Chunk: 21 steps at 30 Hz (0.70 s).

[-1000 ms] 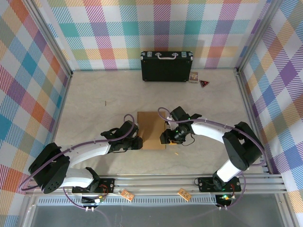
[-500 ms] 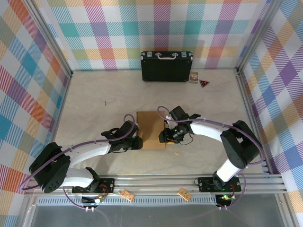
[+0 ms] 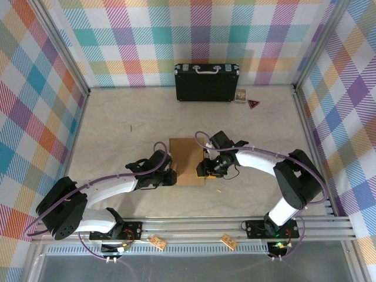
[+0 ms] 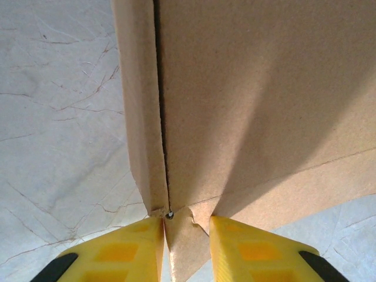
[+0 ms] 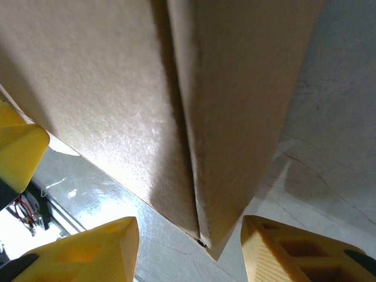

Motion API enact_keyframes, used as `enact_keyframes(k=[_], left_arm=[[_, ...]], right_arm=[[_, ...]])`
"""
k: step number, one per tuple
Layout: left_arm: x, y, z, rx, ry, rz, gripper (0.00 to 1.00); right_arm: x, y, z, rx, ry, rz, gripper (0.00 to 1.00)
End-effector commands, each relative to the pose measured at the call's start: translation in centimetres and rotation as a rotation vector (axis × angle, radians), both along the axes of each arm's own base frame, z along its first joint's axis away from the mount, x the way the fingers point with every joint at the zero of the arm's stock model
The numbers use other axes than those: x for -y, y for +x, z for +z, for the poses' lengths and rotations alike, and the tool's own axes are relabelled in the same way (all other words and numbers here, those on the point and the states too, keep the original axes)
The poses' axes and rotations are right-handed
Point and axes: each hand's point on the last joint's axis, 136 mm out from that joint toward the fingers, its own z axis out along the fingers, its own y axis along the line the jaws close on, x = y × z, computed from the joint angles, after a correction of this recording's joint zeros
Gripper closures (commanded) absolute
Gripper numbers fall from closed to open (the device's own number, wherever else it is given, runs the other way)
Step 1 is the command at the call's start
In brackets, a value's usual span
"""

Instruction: Fold the paper box

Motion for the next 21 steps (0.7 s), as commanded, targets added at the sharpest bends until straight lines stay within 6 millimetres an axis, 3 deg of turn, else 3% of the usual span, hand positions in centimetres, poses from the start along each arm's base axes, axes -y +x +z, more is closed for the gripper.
enact_keyframes(k=[1,5,10,15,21], left_arm=[[-0.5,-0.6,-0.2,-0.014,0.039,-0.019,0.73],[-0.4,-0.5,-0.1,-0.012,0.037,-0.02,0.74],[-0.5,-0.6,0.0,-0.012,0.041,-0.022,0.73],[-0.6,-0.6,0.0,-0.012,0.045,-0.019,0.74],[-0.6,-0.5,-0.2,-0.011,0.052,-0.017,0.73]], right_arm=[[0.7,0.5,1.2,0.062,-0.044,0.032,0.49],[1.7,1.4,2.0,0.106,-0.099,0.052,0.48],[2.0,4.2,4.8,0.233,-0.17,0.083,0.47],[0.6,8.2,7.4,0.373,-0.194,0.128,0.47],[-2.2,11.3,6.8,0.414,-0.167,0.184,0.48]])
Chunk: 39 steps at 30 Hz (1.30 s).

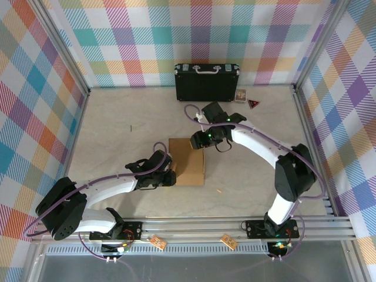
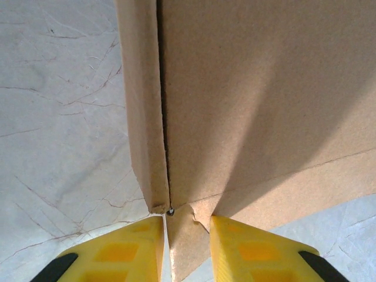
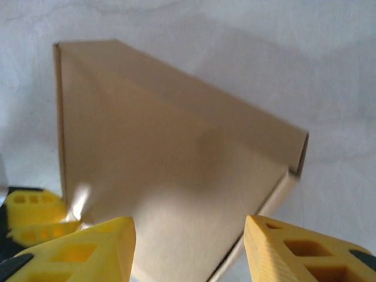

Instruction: Fold the paper box

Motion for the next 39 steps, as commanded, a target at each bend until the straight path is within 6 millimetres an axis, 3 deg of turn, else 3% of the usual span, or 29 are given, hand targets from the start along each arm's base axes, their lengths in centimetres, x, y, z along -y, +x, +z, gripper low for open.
enact_keyframes(k=[1,4,10,18,23,31,39], left_arm=[[-0.4,-0.3,-0.1,-0.006,0.041,-0.017,0.73],[-0.6,-0.2,-0.2,-0.003,0.055,-0.011,0.73],[-0.4,0.1,-0.1,0.0,0.061,-0.016,0.73],[-0.6,0.4,-0.5,0.014,0.098,-0.034,0.74],[-1.4,0.3,-0.5,0.02,0.127,-0.031,0.74],[-2.1,0.6,1.4,0.059,0.162,-0.039,0.73],[-2.1,0.6,1.3,0.055,0.175,-0.048,0.72]], right_arm=[[-0.4,0.9,-2.3,-0.018,-0.052,0.049,0.48],[-1.1,1.4,-3.6,-0.049,-0.064,0.055,0.49],[-0.3,1.2,-6.7,-0.121,-0.153,0.047,0.49],[0.1,0.1,-8.7,-0.194,-0.186,0.057,0.5],[0.5,0.0,-9.5,-0.209,-0.203,0.055,0.5],[0.8,-0.1,-10.0,-0.221,-0.221,0.057,0.5],[0.7,-0.2,-10.0,-0.226,-0.221,0.06,0.5]])
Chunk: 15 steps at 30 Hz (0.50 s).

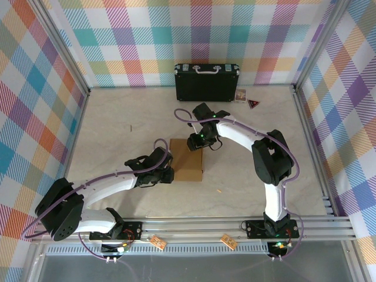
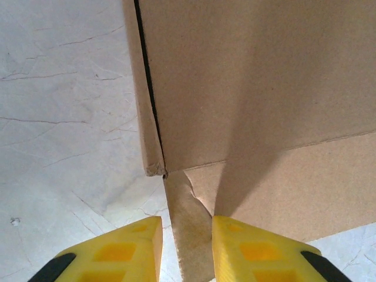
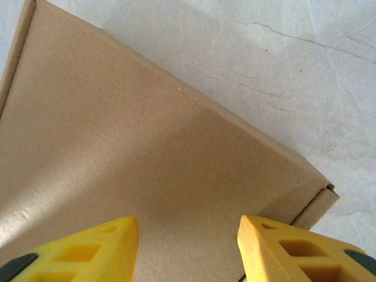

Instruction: Fold the paper box

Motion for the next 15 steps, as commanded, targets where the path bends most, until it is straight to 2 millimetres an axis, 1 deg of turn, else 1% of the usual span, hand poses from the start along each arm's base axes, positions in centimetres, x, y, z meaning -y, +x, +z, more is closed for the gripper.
enact_keyframes(k=[1,9,15], left_arm=[[-0.9,-0.5,-0.1,-0.013,0.067,-0.017,0.72],[-0.9,-0.9,0.7,-0.012,0.049,-0.028,0.68],[-0.2,-1.4,1.3,-0.019,-0.009,-0.044,0.66]], right_arm=[[1.6,-2.3,-3.6,-0.125,-0.099,0.017,0.5],[1.8,-2.3,-3.9,-0.13,-0.106,0.013,0.5],[1.8,-2.2,-3.9,-0.132,-0.107,0.012,0.5]])
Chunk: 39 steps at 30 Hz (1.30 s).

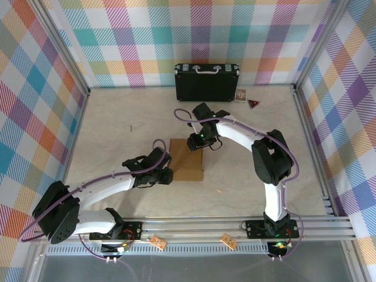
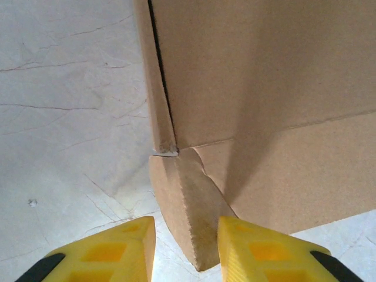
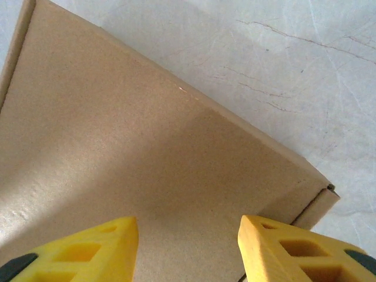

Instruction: Fold the paper box

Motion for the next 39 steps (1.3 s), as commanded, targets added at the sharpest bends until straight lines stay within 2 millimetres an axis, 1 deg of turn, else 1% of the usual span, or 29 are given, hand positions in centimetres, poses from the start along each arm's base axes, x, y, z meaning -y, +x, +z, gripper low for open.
enact_keyframes(k=[1,5,8,15,18,26,30,31,34,39], left_arm=[[0.3,-0.8,0.6,-0.014,-0.019,-0.028,0.65],[0.3,-0.6,0.3,-0.013,-0.014,-0.027,0.65],[0.6,-0.7,-0.5,-0.032,-0.016,-0.029,0.71],[0.6,-0.9,-2.1,-0.064,-0.016,-0.011,0.7],[0.6,-0.9,-2.4,-0.066,-0.011,-0.011,0.7],[1.3,-0.4,-2.1,-0.033,-0.062,-0.004,0.7],[1.2,-0.2,-1.8,-0.006,-0.082,0.007,0.71],[1.7,0.1,-1.4,0.016,-0.108,0.006,0.71],[1.6,0.4,-1.1,0.035,-0.111,0.012,0.71],[2.0,0.3,-0.8,0.052,-0.145,-0.009,0.71]], right_arm=[[1.7,-2.3,-3.9,-0.13,-0.105,0.004,0.5],[1.7,-2.3,-3.9,-0.132,-0.104,0.003,0.5],[1.7,-2.3,-3.8,-0.134,-0.104,0.003,0.5],[1.7,-2.3,-3.9,-0.134,-0.102,0.003,0.5],[1.7,-2.4,-4.0,-0.138,-0.103,0.004,0.5],[1.7,-2.5,-4.1,-0.143,-0.101,0.005,0.5],[1.6,-2.6,-4.2,-0.151,-0.101,0.003,0.5],[1.7,-2.6,-4.2,-0.152,-0.101,0.002,0.5],[1.6,-2.6,-4.2,-0.152,-0.1,0.006,0.5],[1.6,-2.6,-4.3,-0.155,-0.102,0.006,0.5]])
